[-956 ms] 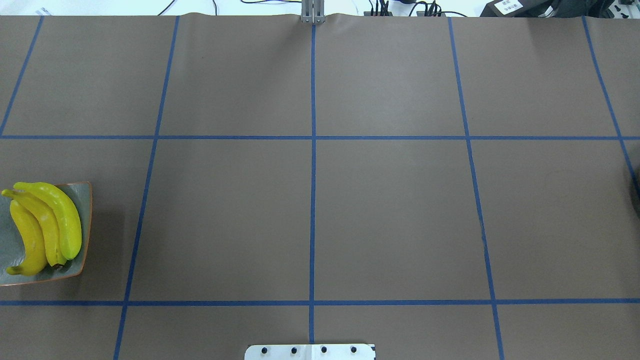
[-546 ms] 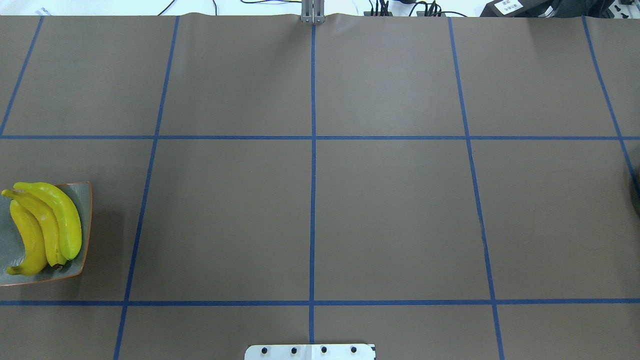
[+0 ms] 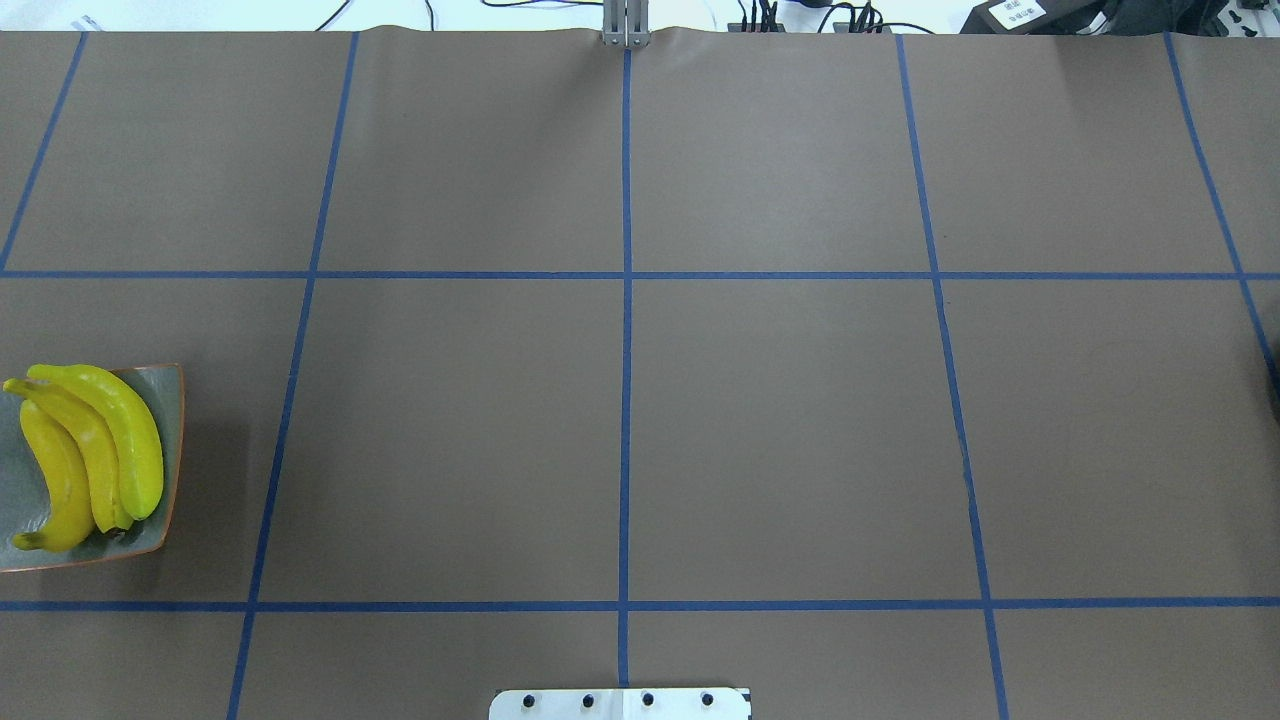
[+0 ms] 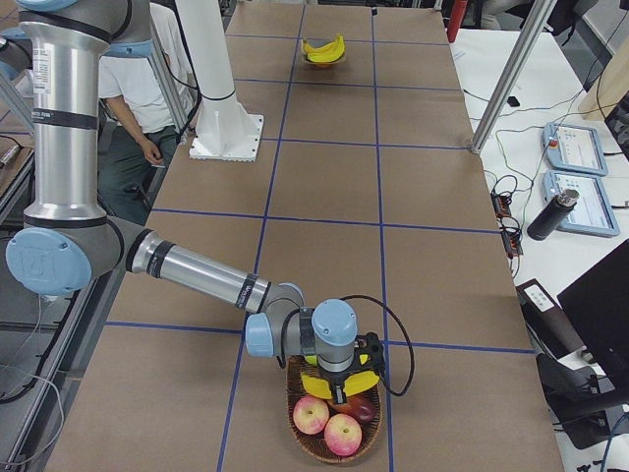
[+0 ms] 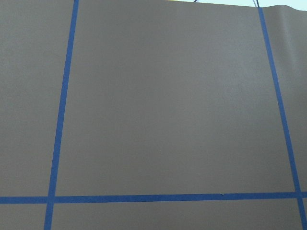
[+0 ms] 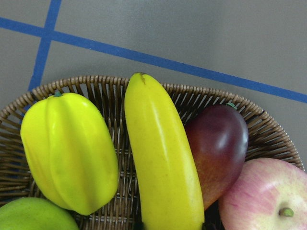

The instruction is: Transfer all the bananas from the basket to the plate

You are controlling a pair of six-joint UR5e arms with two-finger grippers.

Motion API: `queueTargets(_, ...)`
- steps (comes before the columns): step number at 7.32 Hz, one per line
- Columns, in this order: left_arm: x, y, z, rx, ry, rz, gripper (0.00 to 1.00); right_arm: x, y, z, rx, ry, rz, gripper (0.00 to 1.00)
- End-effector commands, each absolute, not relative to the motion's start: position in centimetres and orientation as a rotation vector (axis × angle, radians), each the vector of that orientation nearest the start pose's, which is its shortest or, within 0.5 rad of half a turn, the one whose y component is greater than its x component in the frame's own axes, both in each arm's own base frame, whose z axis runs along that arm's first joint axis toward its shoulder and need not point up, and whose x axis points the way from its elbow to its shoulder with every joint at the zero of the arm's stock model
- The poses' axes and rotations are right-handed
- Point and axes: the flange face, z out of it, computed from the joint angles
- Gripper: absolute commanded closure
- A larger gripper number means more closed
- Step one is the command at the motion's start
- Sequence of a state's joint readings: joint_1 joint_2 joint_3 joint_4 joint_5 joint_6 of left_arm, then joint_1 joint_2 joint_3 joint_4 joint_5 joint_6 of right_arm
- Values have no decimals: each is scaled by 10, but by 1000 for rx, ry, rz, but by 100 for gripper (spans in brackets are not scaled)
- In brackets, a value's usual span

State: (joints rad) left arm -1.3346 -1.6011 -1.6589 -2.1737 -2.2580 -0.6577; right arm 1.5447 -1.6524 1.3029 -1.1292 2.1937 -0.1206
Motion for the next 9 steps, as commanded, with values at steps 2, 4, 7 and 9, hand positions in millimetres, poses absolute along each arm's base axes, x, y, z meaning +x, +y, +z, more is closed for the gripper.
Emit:
queueTargets(2, 56, -530, 532, 342, 891, -141, 1, 63, -454, 786, 127, -618, -167, 33)
queueTargets(4, 55, -530, 532, 341, 890, -141, 1, 63, -454, 787, 119, -620, -160, 26)
queueTargets(7, 55, -526, 534, 329, 905, -136, 1, 56, -452, 792, 95, -623, -127, 27)
queueTargets(9, 53, -523, 529, 338, 908, -135, 1, 44, -463, 786, 80, -638, -93, 29)
